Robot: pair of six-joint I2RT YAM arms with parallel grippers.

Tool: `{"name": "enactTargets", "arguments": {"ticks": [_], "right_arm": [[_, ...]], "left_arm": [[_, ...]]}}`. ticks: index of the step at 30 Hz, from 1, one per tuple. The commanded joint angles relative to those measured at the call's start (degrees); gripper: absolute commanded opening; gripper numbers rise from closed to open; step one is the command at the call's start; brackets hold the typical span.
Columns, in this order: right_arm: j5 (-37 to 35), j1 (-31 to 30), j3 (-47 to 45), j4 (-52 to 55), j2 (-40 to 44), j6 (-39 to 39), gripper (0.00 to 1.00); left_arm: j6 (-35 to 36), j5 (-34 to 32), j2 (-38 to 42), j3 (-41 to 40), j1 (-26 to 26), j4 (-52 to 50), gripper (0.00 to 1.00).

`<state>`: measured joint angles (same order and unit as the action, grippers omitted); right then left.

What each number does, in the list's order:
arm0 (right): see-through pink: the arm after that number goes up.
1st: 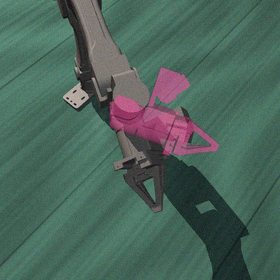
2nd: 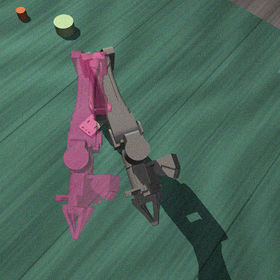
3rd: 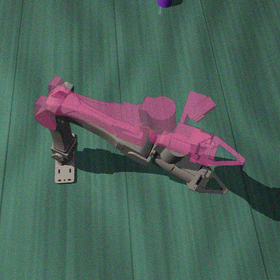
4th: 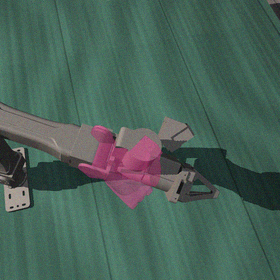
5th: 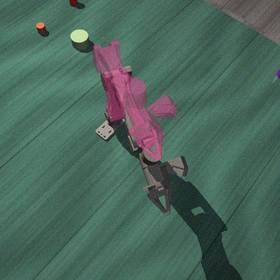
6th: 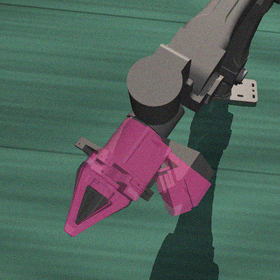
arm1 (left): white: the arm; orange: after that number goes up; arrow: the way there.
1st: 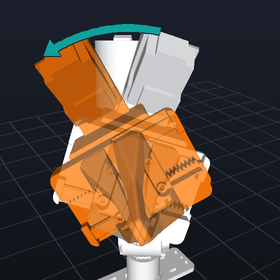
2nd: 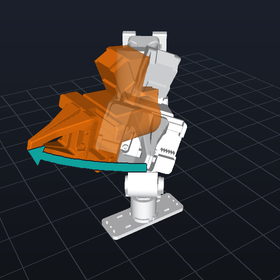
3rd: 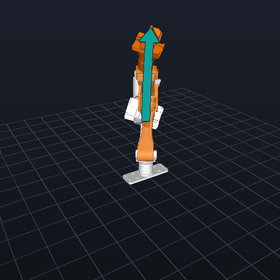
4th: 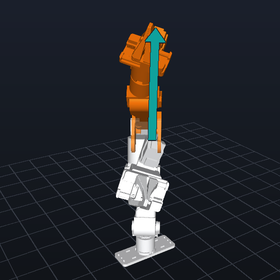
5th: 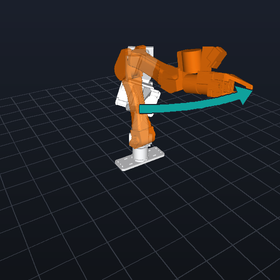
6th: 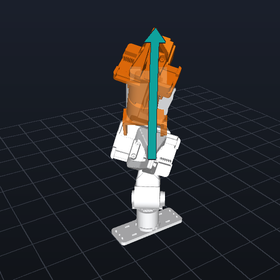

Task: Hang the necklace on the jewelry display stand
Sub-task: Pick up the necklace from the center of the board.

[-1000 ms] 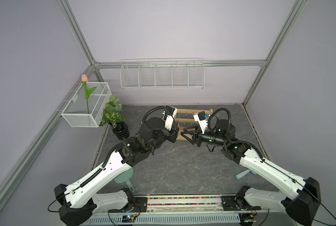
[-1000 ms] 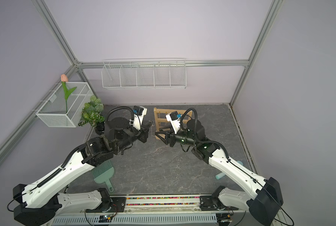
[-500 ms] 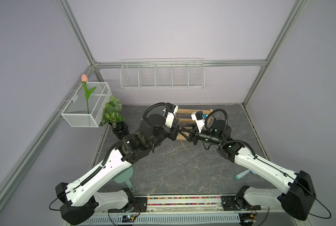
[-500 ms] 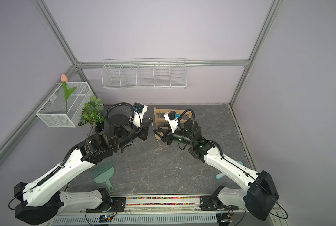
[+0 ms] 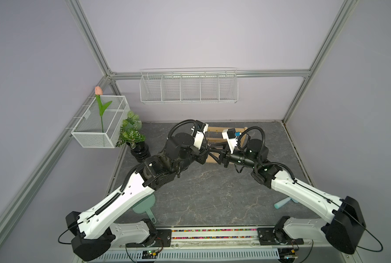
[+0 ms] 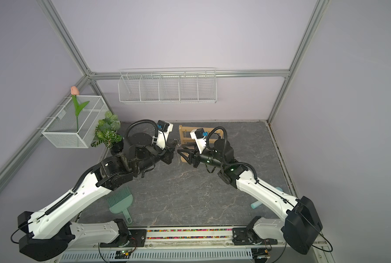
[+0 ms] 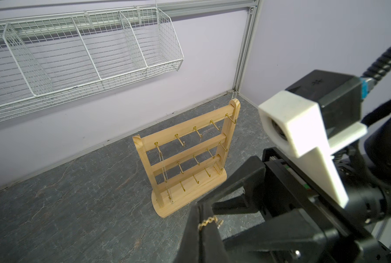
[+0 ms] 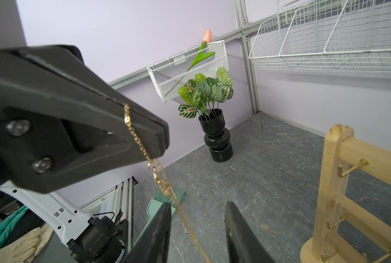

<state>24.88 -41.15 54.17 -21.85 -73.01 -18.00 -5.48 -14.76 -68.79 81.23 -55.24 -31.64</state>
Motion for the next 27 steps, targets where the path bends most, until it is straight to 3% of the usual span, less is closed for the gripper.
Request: {"name": "enactTargets", "arguments": {"ticks": [1, 9, 15, 27], "right_arm": [[0.3, -0.2, 1.4, -2.8, -1.1, 0.4, 0.42], [-0.8, 0.1, 0.9, -3.8, -1.4, 0.1, 0.37], [0.3, 0.1, 0.7, -4.6, -1.3, 0.1, 0.41], [-1.4, 0.8, -0.2, -4.3, -0.9, 0.2, 0.37]], "left_arm": [[0.8, 0.3, -0.5, 1.9, -0.1, -0.1, 0.00], [0.7, 0.5, -0.5, 2.2, -0.2, -0.2, 0.00], [0.7, 0.4, -0.9, 2.0, -0.2, -0.2, 0.00], [0.5, 0.5, -0.8, 2.2, -0.1, -0.2, 0.00]]}}
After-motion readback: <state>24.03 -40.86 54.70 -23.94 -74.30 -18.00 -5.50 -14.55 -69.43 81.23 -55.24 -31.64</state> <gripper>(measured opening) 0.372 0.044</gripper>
